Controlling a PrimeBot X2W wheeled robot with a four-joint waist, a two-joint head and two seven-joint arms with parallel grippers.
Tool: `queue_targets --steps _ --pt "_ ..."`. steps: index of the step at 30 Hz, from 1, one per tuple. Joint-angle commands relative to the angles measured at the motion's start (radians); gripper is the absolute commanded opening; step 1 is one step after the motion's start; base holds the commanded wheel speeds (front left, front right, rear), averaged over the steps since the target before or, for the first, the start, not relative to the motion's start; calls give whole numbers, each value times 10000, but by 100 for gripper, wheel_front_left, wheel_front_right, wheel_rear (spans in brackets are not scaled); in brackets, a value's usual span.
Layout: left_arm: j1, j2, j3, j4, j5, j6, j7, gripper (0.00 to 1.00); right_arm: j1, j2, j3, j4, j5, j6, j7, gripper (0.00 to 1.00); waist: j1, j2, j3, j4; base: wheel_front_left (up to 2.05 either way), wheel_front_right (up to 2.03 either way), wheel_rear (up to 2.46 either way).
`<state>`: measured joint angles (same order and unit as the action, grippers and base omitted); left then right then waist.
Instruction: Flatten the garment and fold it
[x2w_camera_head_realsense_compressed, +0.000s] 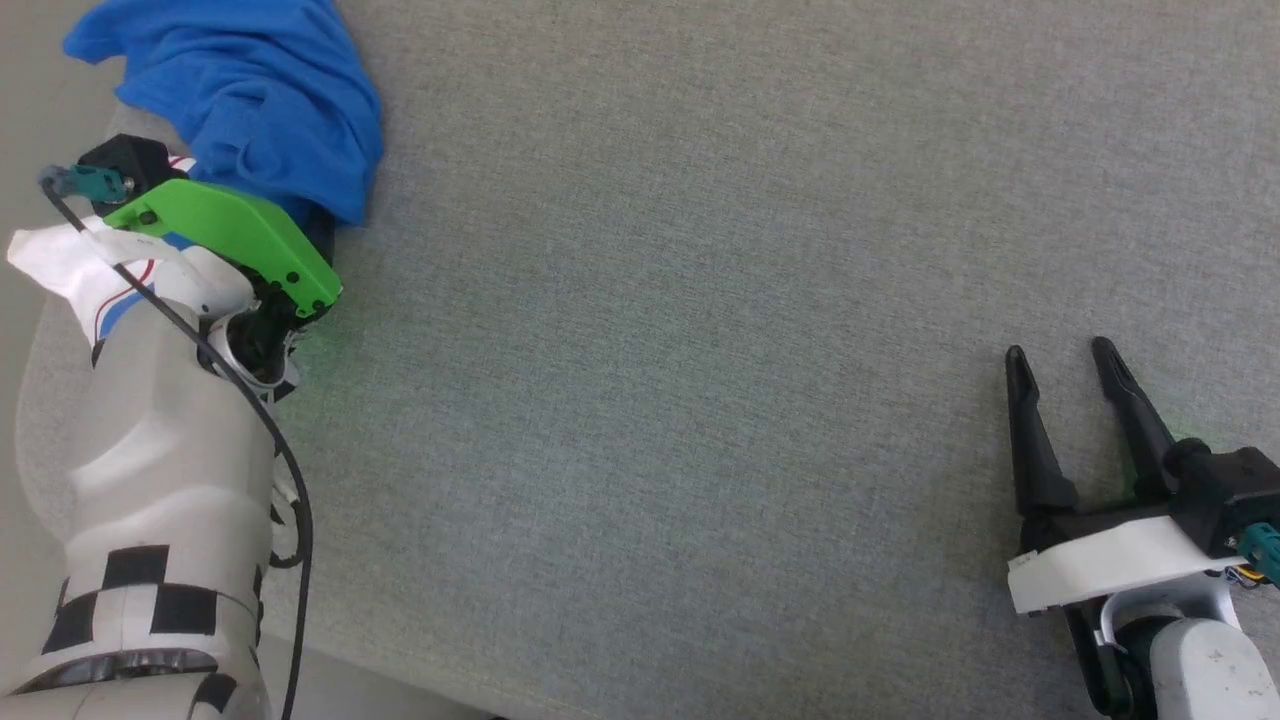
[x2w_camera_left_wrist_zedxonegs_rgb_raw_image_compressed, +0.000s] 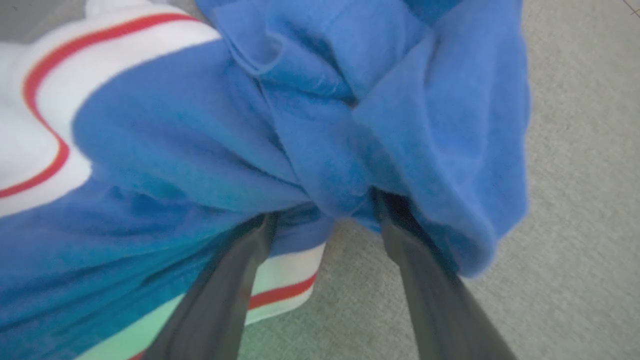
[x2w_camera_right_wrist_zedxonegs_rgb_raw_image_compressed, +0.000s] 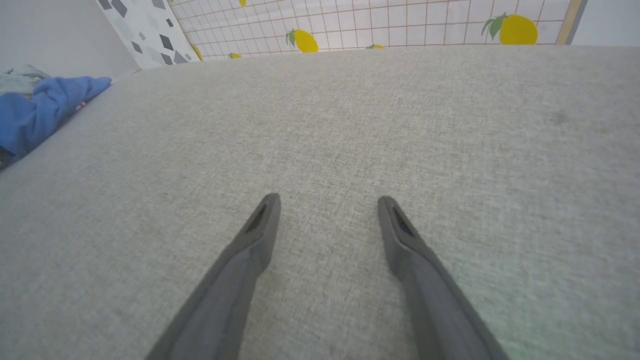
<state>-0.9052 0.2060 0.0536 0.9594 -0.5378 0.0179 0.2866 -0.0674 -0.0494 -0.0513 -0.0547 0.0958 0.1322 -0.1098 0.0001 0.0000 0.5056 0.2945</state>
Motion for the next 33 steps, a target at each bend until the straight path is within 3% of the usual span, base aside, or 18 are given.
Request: queue_targets --steps 1,7,11,17,24,33 --pt "70 -100 -61 188 -46 -48 61 0 -104 -8 -44 60 -47 -15 66 100 -1 0 -7 9 0 0 0" --pt "30 75 74 -34 -73 -144 -1029 0 -70 -8 -55 208 -53 -15 47 100 -1 0 -381 93 0 0 0" --pt "-271 242 137 -441 -116 -523 -1875 0 -30 -8 -10 453 75 -15 -68 100 -1 0 -847 155 0 0 0" --pt "-1224 561 -151 -1358 16 -1028 -2327 0 27 -8 142 988 412 -15 -399 100 -1 0 -1726 69 0 0 0" --pt "-2626 588 -1086 -2865 216 -1357 -1706 0 33 -8 384 1753 873 -15 -873 100 -1 0 -2754 -442 0 0 0" --pt "-3029 -290 -2726 -4979 -825 -1479 7 0 85 -8 382 2494 1309 -15 -1319 100 -1 0 -3820 -1760 0 0 0"
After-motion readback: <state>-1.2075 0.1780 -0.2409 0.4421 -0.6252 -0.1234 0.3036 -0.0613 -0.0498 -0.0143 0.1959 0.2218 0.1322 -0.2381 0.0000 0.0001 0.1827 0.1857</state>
